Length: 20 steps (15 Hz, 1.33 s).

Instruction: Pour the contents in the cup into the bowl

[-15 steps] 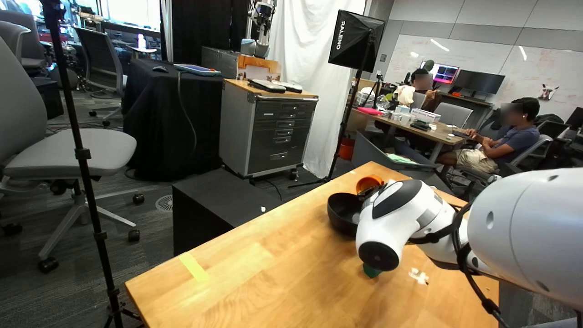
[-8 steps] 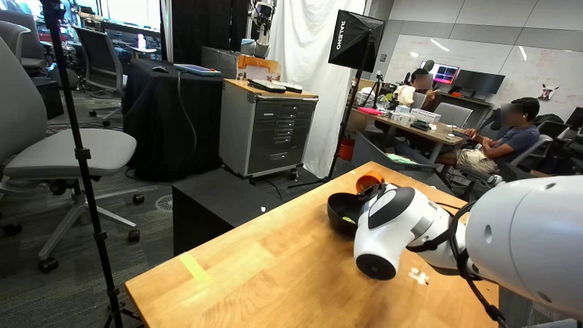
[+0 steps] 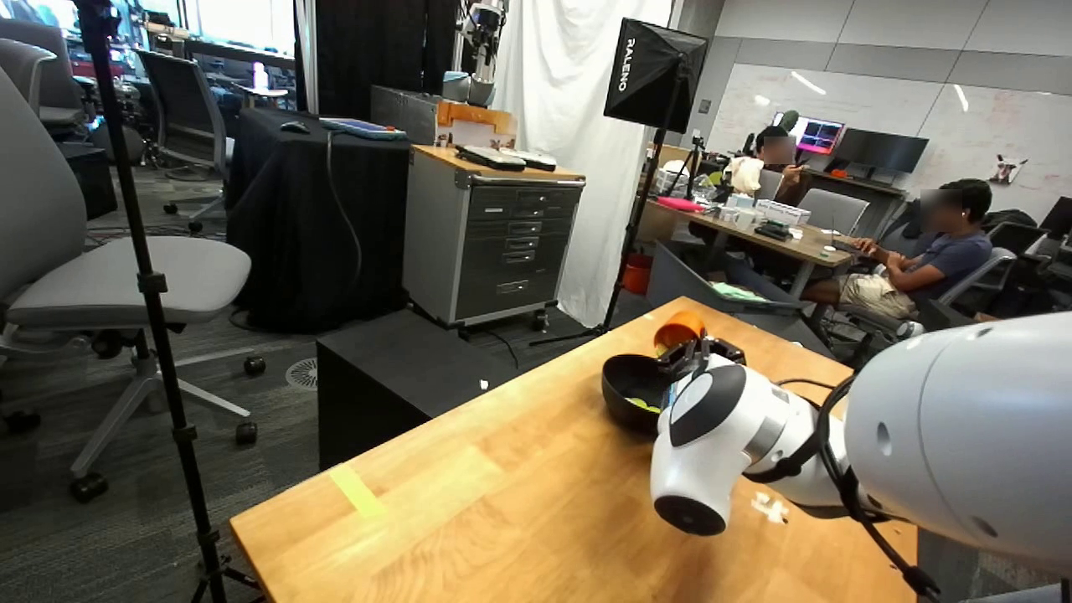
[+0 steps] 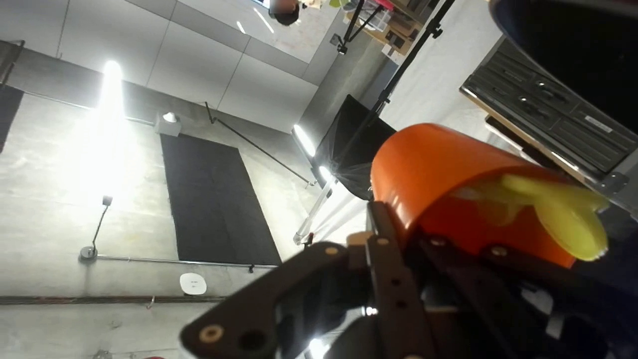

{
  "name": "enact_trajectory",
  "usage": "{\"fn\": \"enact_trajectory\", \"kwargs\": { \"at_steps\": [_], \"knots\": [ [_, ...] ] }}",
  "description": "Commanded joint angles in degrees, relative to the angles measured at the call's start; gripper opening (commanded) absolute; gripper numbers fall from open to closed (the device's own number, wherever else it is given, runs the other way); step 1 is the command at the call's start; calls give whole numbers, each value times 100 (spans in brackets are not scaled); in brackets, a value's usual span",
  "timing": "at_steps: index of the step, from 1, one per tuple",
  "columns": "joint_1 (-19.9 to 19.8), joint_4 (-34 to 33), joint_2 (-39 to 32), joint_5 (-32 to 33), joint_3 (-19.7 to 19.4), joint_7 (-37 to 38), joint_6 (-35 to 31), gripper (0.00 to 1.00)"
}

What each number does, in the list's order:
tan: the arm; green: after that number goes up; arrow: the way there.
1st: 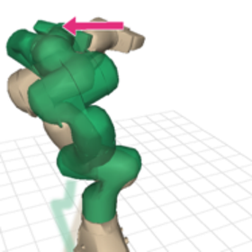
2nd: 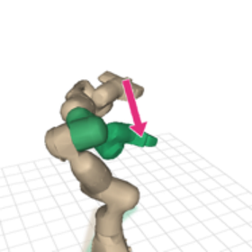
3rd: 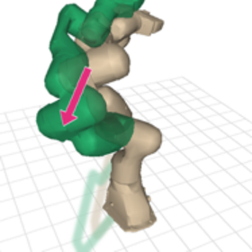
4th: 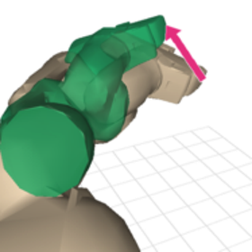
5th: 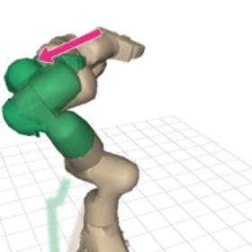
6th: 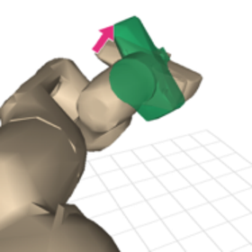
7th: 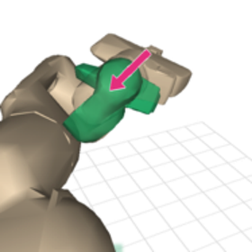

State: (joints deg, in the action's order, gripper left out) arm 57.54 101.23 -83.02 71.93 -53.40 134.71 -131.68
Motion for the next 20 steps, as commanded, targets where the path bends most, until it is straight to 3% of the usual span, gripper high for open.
{"fn": "enact_trajectory", "kwargs": {
  "at_steps": [1, 6, 13, 17, 20],
  "knots": [
    [-471, -172, 494, 724, 514, 278, 799, 6],
    [-1146, -273, 1047, 1681, 1395, 472, 1892, 6],
    [-2611, -307, 1775, 3154, 3154, 440, 3556, 6],
    [-3496, -306, 1953, 3849, 4118, 364, 4216, 7],
    [-3977, -283, 2000, 4184, 4611, 331, 4433, 6]
  ]
}}
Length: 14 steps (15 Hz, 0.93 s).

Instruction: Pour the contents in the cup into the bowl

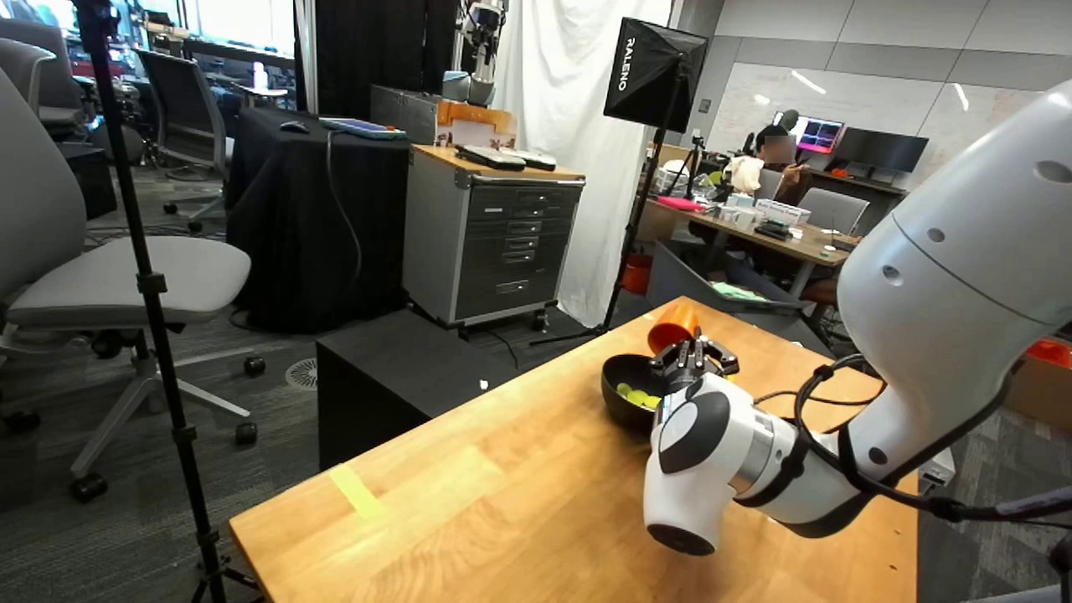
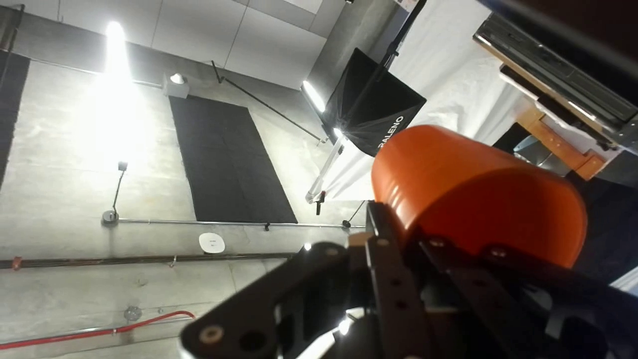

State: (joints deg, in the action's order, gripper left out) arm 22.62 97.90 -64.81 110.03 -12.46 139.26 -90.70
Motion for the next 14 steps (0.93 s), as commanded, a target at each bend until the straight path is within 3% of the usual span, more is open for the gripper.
{"fn": "enact_trajectory", "kwargs": {
  "at_steps": [1, 6, 14],
  "knots": [
    [-632, 60, 197, 463, 659, -125, 327, 6],
    [-1116, 205, 408, 701, 1111, -85, 201, 6],
    [-1442, 523, 690, 903, 1522, 70, -97, 6]
  ]
}}
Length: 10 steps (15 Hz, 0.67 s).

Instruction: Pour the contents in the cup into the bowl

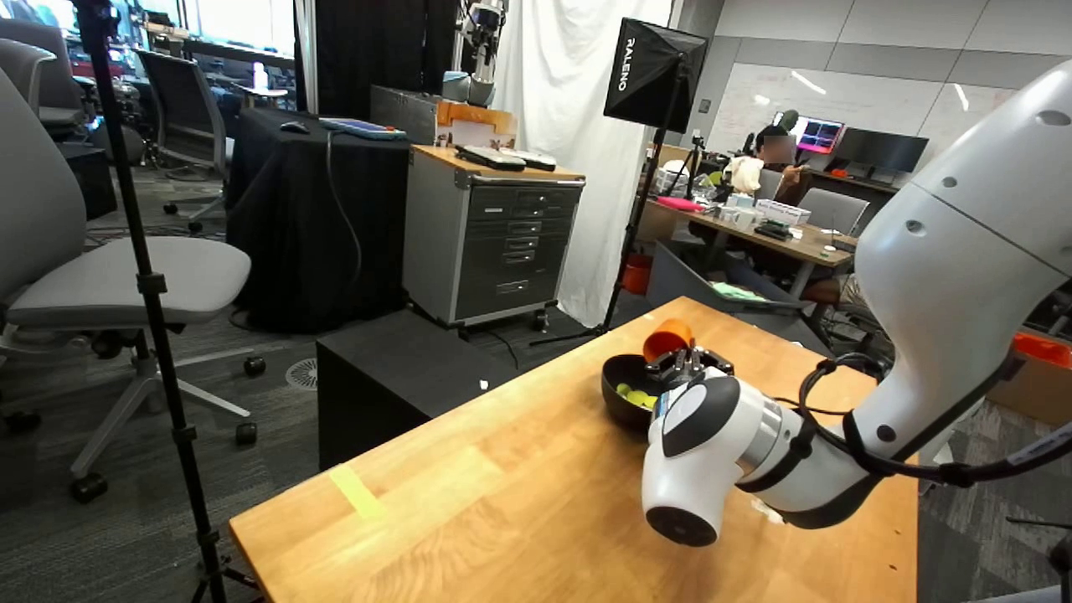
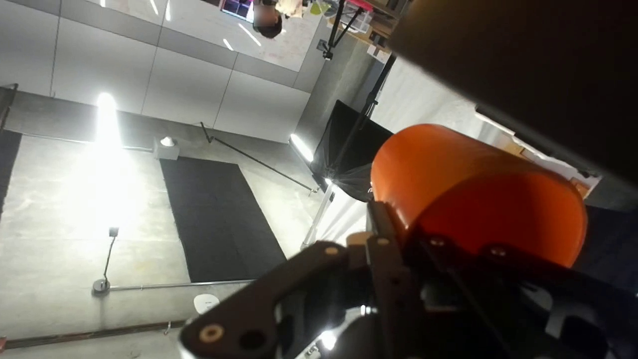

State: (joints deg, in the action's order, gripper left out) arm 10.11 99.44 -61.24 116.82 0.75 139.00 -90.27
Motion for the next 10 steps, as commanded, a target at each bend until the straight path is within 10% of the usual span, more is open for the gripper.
{"fn": "enact_trajectory", "kwargs": {
  "at_steps": [1, 10],
  "knots": [
    [-214, 417, 375, 240, 232, 114, -191, 6],
    [-364, 849, 744, 410, 399, 442, -580, 6]
  ]
}}
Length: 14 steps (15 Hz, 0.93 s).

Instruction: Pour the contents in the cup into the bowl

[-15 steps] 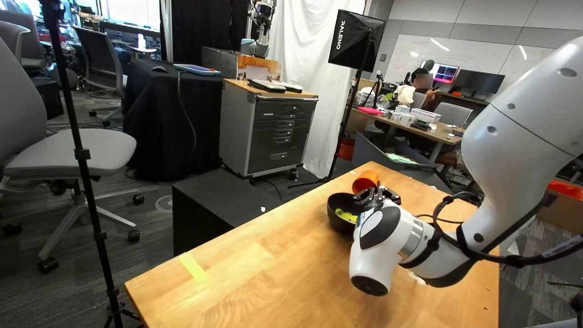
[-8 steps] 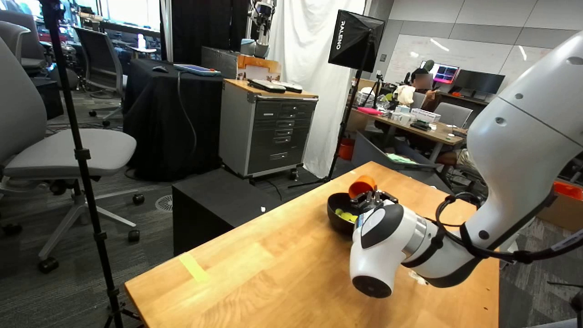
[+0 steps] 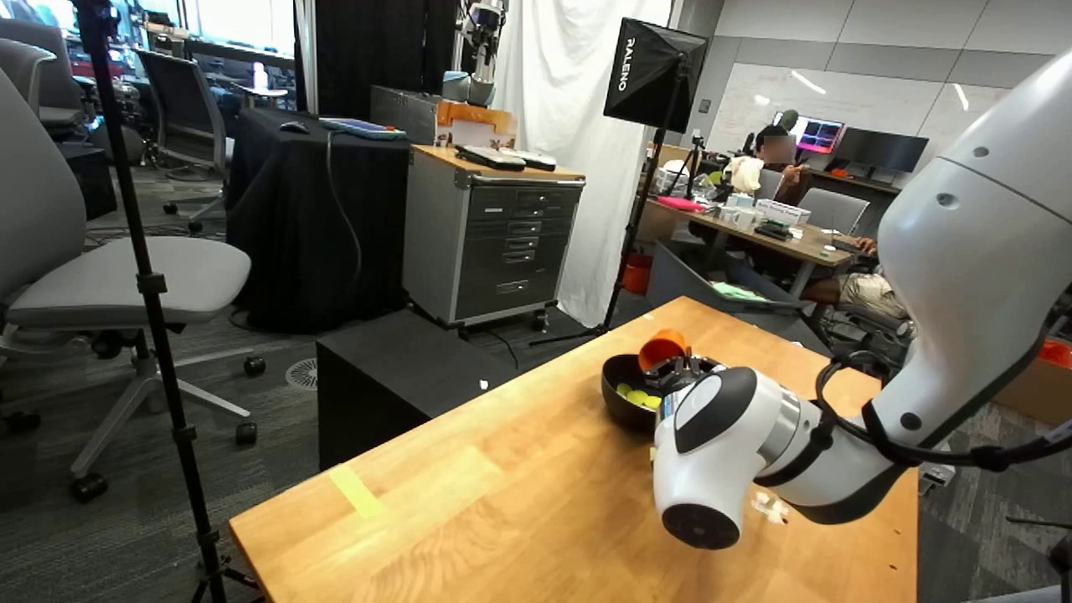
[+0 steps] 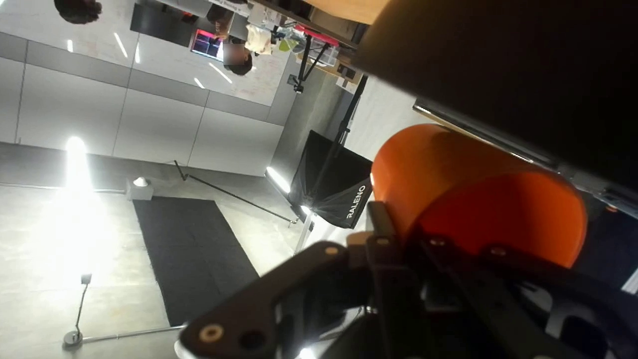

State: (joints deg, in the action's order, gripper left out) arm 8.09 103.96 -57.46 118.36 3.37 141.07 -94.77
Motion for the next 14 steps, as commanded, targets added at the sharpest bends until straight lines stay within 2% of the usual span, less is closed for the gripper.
{"fn": "enact_trajectory", "kwargs": {
  "at_steps": [1, 14],
  "knots": [
    [-168, 454, 413, 292, 145, 321, -150, 6],
    [-288, 1067, 953, 806, 247, 1175, -336, 6]
  ]
}}
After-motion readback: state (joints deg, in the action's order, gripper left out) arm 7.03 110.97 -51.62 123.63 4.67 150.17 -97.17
